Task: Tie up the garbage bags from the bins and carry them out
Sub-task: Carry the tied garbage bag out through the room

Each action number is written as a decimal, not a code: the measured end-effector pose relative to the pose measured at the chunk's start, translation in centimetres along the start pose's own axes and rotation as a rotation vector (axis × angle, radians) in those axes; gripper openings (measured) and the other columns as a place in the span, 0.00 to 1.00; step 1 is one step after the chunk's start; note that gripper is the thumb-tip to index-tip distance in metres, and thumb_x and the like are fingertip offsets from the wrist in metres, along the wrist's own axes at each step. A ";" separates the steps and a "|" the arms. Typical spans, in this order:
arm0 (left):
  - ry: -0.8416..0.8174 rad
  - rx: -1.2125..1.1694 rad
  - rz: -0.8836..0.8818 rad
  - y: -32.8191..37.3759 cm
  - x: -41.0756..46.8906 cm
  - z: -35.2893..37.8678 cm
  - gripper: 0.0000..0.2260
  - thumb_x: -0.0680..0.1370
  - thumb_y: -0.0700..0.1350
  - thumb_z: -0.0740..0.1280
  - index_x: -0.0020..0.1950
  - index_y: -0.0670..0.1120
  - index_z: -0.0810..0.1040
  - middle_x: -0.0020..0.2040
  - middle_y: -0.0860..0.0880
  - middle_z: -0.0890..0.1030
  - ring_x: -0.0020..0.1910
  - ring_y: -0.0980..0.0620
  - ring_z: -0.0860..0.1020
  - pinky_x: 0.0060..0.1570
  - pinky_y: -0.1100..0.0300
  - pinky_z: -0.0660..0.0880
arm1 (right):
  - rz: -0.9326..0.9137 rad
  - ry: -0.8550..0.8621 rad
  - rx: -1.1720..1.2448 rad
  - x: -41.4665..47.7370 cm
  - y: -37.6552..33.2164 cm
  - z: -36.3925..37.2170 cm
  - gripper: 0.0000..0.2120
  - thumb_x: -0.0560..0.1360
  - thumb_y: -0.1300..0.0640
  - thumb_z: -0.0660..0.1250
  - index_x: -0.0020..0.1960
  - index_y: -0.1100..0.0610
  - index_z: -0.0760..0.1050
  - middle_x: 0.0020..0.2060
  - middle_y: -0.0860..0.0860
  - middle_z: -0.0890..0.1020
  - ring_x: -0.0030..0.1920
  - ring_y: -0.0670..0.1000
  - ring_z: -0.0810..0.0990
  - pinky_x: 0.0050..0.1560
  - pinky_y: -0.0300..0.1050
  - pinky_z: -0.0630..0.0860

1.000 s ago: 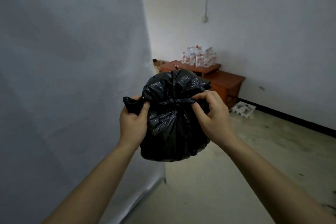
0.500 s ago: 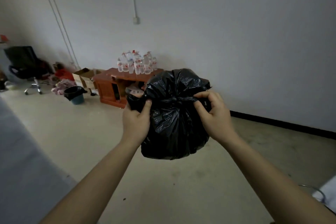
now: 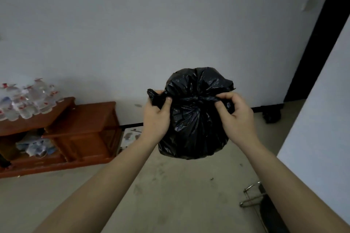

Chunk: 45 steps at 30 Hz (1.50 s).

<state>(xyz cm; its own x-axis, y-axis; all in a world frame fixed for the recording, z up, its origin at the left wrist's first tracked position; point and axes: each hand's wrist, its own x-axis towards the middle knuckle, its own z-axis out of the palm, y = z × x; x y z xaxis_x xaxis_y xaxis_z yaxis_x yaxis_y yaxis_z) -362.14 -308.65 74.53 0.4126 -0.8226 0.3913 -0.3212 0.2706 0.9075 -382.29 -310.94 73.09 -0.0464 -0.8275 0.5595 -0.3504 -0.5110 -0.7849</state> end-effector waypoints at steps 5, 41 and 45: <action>-0.063 -0.021 -0.004 -2.3 11.5 11.4 0.05 0.82 0.42 0.65 0.55 0.42 0.77 0.47 0.51 0.81 0.49 0.56 0.80 0.50 0.65 0.75 | 0.035 0.071 -0.024 13.4 8.3 -0.5 0.08 0.77 0.58 0.69 0.51 0.45 0.76 0.50 0.42 0.79 0.52 0.33 0.75 0.53 0.24 0.66; -0.701 -0.121 -0.131 -19.6 63.8 95.8 0.08 0.81 0.45 0.66 0.55 0.41 0.76 0.49 0.44 0.82 0.50 0.46 0.81 0.54 0.42 0.79 | 0.479 0.584 -0.140 75.5 67.7 -20.2 0.06 0.76 0.55 0.72 0.47 0.45 0.77 0.47 0.44 0.83 0.50 0.47 0.82 0.58 0.51 0.79; -0.732 -0.067 -0.139 -19.8 67.2 103.8 0.12 0.78 0.48 0.68 0.57 0.42 0.76 0.50 0.45 0.82 0.50 0.46 0.81 0.53 0.43 0.80 | 0.550 0.567 -0.078 81.9 73.7 -23.8 0.05 0.76 0.55 0.71 0.50 0.49 0.76 0.49 0.47 0.82 0.49 0.48 0.82 0.55 0.45 0.80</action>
<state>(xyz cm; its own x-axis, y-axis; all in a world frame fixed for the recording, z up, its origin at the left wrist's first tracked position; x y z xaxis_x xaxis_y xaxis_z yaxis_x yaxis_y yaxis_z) -416.54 -421.22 67.06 -0.2345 -0.9678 0.0914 -0.2456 0.1500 0.9577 -434.16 -410.87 67.37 -0.6939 -0.7013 0.1633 -0.2026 -0.0275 -0.9789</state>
